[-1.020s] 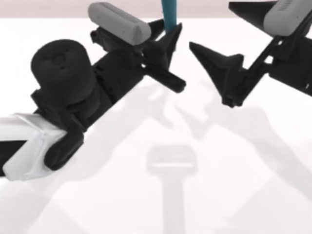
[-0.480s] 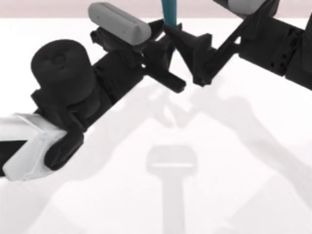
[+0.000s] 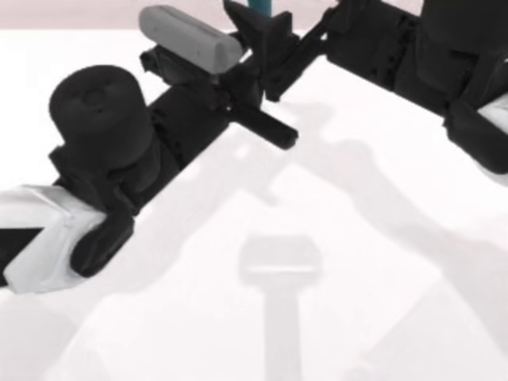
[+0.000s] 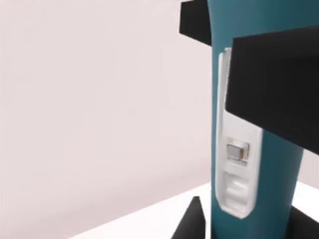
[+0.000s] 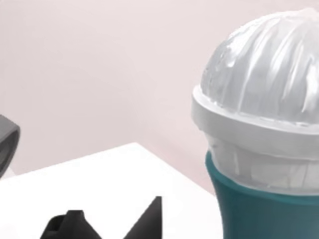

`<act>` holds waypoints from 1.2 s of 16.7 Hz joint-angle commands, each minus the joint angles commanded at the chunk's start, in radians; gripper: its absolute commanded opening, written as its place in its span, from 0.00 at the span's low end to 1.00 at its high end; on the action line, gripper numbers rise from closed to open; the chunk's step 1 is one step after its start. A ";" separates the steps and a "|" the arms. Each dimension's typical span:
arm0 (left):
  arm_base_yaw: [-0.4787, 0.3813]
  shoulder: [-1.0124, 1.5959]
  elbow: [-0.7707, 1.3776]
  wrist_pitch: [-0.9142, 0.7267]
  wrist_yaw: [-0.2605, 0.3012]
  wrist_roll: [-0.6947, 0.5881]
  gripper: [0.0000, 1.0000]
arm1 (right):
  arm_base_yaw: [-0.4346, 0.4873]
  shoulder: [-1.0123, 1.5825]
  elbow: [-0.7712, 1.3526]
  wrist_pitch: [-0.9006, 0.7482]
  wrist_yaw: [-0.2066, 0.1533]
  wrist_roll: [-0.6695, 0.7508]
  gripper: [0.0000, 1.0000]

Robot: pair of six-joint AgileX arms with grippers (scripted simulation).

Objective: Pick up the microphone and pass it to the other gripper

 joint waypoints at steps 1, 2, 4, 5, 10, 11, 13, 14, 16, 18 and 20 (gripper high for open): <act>0.000 0.000 0.000 0.000 0.000 0.000 0.00 | 0.000 0.000 0.000 0.000 0.000 0.000 1.00; 0.000 0.000 0.000 0.000 0.000 0.000 0.00 | 0.000 0.000 0.000 0.000 0.000 0.000 1.00; 0.000 0.000 0.000 0.000 0.000 0.000 0.00 | 0.000 0.000 0.000 0.000 0.000 0.000 0.85; 0.000 0.000 0.000 0.000 0.000 0.000 0.00 | 0.000 0.000 0.000 0.000 0.000 0.000 0.77; 0.000 0.000 0.000 0.000 0.000 0.000 0.00 | 0.000 0.000 0.000 0.000 0.000 0.000 0.40; 0.000 0.000 0.000 0.000 0.000 0.000 0.00 | 0.000 0.000 0.000 0.000 0.000 0.000 0.32; 0.000 0.000 0.000 0.000 0.000 0.000 0.00 | 0.000 0.000 0.000 0.000 0.000 0.000 0.17; 0.000 0.000 0.000 0.000 0.000 0.000 0.00 | 0.000 0.000 0.000 0.000 0.000 0.000 0.10; 0.000 0.000 0.000 0.000 0.000 0.000 0.00 | 0.000 0.000 0.000 0.000 0.000 0.000 0.00; 0.000 0.000 0.000 0.000 0.000 0.000 0.00 | 0.000 0.000 0.000 0.000 0.000 0.000 0.00; 0.000 0.000 0.000 0.000 0.000 0.000 0.00 | 0.000 0.000 0.000 0.000 0.000 0.000 0.00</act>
